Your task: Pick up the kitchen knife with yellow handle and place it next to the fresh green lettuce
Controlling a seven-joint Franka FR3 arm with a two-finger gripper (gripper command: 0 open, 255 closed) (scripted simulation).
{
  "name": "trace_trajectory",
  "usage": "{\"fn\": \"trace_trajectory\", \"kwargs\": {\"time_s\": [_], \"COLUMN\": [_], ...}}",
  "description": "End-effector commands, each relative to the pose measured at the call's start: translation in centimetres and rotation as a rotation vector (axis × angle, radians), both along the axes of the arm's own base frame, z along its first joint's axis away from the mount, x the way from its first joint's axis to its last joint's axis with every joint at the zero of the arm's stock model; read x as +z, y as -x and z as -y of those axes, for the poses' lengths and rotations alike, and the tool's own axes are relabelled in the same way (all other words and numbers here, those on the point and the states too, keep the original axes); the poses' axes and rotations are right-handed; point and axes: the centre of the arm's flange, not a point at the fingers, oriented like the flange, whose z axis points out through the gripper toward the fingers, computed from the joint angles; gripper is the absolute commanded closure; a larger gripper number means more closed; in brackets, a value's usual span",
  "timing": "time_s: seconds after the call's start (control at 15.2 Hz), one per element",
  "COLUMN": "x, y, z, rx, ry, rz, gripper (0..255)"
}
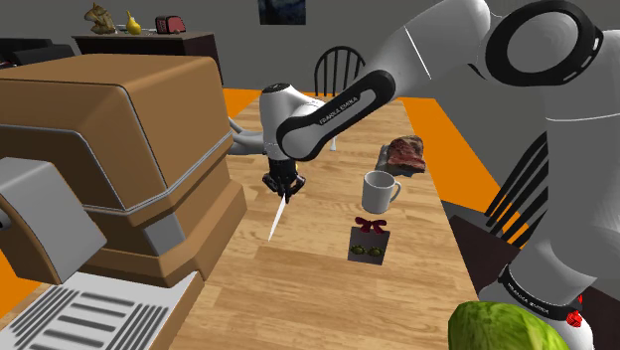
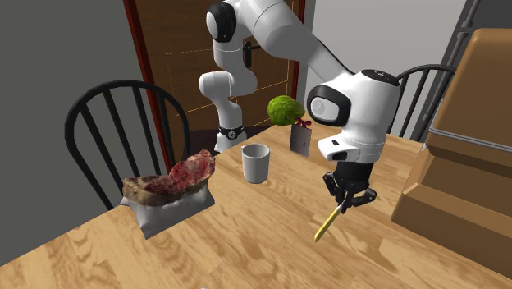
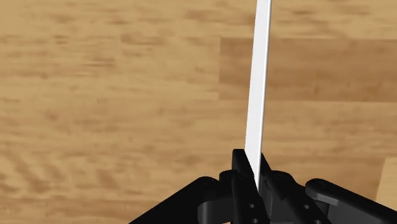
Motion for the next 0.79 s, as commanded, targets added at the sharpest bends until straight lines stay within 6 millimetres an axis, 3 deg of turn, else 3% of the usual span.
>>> {"fn": "trace_trajectory", "kwargs": {"time_s": [0.0,0.73], "x": [0.8,6.6], "y": [0.0,0.0], "z": [0.0,0.0], "rx": [0.000,0.000], "ry": [0.000,0.000], "rz": [0.000,0.000], "gripper": [255,255]}}
